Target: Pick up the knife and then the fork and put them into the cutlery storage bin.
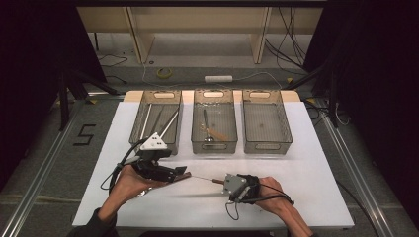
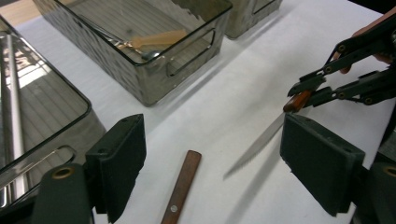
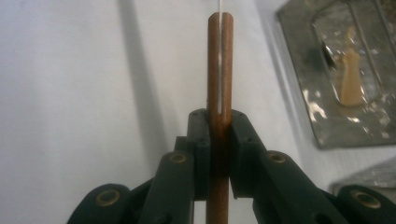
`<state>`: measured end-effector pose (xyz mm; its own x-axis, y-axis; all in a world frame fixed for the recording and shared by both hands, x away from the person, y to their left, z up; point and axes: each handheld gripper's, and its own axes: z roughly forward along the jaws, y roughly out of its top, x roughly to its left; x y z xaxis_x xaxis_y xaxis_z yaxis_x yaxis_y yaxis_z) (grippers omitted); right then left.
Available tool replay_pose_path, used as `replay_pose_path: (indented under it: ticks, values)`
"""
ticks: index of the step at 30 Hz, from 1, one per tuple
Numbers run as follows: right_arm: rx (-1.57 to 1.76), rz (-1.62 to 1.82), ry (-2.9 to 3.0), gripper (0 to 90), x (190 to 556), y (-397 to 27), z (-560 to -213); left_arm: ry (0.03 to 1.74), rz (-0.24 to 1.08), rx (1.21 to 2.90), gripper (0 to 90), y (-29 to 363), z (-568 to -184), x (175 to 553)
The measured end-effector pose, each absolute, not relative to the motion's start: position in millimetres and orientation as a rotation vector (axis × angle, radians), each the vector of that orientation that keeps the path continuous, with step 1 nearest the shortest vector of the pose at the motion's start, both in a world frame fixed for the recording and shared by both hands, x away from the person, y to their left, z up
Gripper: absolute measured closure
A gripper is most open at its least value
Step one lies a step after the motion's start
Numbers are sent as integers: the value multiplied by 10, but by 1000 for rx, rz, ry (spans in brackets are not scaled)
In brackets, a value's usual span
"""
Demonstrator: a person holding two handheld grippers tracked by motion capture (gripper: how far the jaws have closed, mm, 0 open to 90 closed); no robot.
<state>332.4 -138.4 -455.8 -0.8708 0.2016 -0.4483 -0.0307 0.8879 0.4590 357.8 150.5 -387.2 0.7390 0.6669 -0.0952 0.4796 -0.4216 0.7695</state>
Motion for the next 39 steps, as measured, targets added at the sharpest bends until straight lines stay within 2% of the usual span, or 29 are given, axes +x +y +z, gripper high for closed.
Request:
replay_pose_path:
  ticks: [9,17,21,39]
  values:
    - [373,661,2526,813,3518,-1671,-4501,901,304,2064,217,1615,-4013,3614]
    - [553,800,2503,814,3621,-1863,-4413,927,312,2101,210,1679,-4212,3645]
    - [611,847,2493,813,3649,-1924,-4374,942,286,2080,210,1731,-4292,3649]
    - [851,1026,2393,813,3845,-2189,-4160,935,327,1945,208,1740,-4385,3518]
